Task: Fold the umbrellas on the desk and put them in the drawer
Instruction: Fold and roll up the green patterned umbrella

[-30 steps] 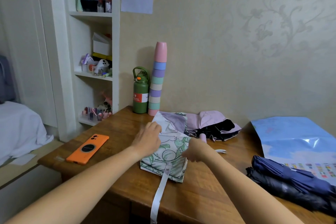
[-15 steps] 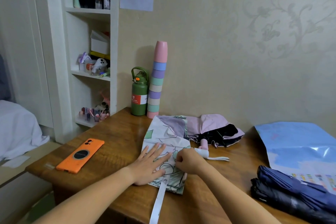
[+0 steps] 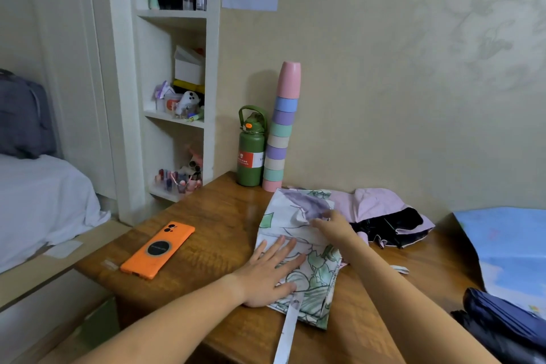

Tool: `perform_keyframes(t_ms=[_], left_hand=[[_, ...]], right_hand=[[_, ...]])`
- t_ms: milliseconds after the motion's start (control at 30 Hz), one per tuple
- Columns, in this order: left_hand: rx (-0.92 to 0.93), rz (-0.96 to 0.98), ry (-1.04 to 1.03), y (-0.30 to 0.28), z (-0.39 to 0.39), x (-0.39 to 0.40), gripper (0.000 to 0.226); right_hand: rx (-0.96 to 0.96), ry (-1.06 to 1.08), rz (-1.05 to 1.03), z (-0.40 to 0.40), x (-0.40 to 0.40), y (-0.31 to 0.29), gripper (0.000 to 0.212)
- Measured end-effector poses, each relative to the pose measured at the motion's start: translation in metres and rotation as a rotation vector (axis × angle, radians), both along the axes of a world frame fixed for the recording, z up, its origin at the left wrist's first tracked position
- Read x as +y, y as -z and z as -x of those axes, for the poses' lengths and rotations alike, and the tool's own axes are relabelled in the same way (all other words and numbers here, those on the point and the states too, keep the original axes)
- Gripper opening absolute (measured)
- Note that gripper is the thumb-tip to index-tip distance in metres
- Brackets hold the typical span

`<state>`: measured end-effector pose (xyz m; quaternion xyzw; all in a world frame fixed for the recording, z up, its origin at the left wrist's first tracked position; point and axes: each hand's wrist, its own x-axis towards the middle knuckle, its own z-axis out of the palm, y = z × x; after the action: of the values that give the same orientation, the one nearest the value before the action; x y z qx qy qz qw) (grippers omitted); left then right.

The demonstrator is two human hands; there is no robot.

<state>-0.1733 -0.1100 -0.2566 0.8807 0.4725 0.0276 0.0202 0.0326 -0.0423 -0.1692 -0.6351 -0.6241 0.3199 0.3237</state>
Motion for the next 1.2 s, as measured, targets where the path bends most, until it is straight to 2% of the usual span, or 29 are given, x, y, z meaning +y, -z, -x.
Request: perform_keyframes(t_ms=[67, 133, 200, 267, 333, 467, 567, 633, 700, 767, 800, 900, 1000, 1033, 1100, 1200], left_hand=[[-0.006, -0.008, 0.002, 0.0, 0.0, 0.0, 0.064], [-0.006, -0.016, 0.007, 0.0, 0.001, 0.0, 0.064], [-0.004, -0.014, 0.008, 0.0, 0.001, -0.001, 0.064], [-0.004, -0.003, 0.002, -0.001, 0.001, -0.002, 0.064], [-0.004, 0.008, -0.002, -0.003, 0.0, -0.003, 0.064], [-0.005, 0.018, -0.003, -0.004, 0.0, -0.005, 0.064], [-0.005, 0.01, -0.008, -0.004, 0.0, -0.004, 0.064], [-0.004, 0.004, -0.005, -0.003, 0.0, -0.004, 0.064], [0.005, 0.002, -0.001, -0.002, 0.0, -0.004, 0.064], [0.015, 0.002, 0.0, -0.003, 0.0, -0.003, 0.064], [0.024, 0.0, -0.002, -0.004, -0.001, -0.004, 0.064], [0.09, -0.051, -0.001, -0.009, -0.003, -0.006, 0.065], [0.082, -0.099, 0.006, -0.016, -0.004, -0.004, 0.067], [0.015, -0.083, -0.003, -0.019, -0.005, -0.002, 0.066], [-0.242, 0.022, -0.066, -0.028, -0.008, 0.0, 0.057], [-0.7, 0.144, -0.264, -0.039, -0.011, 0.006, 0.025]], right_hand=[[0.052, 0.09, 0.007, 0.004, 0.002, -0.005, 0.025], [0.089, 0.174, 0.035, 0.005, 0.004, -0.006, 0.043], [0.164, 0.169, 0.076, 0.003, 0.004, -0.008, 0.058], [0.322, 0.127, 0.15, 0.0, 0.003, -0.012, 0.055], [0.376, 0.076, 0.176, -0.003, 0.004, -0.011, 0.052], [0.551, 0.058, 0.078, -0.002, 0.003, -0.01, 0.031], [0.619, 0.069, 0.001, 0.0, -0.003, -0.017, 0.033], [0.569, 0.088, -0.066, 0.005, -0.009, -0.02, 0.05], [0.546, 0.125, -0.126, 0.007, -0.014, -0.021, 0.085], [0.536, 0.057, -0.177, 0.006, -0.019, -0.022, 0.095], [0.489, 0.023, -0.195, 0.004, -0.022, -0.024, 0.088], [0.151, -0.015, -0.284, -0.003, -0.03, -0.029, 0.034], [-0.022, -0.005, -0.386, -0.008, -0.044, -0.028, 0.014], [-0.052, -0.007, -0.423, -0.009, -0.05, -0.027, 0.011], [-0.113, -0.009, -0.498, -0.01, -0.061, -0.025, 0.006], [-0.241, 0.003, -0.59, -0.012, -0.073, -0.018, 0.01]])
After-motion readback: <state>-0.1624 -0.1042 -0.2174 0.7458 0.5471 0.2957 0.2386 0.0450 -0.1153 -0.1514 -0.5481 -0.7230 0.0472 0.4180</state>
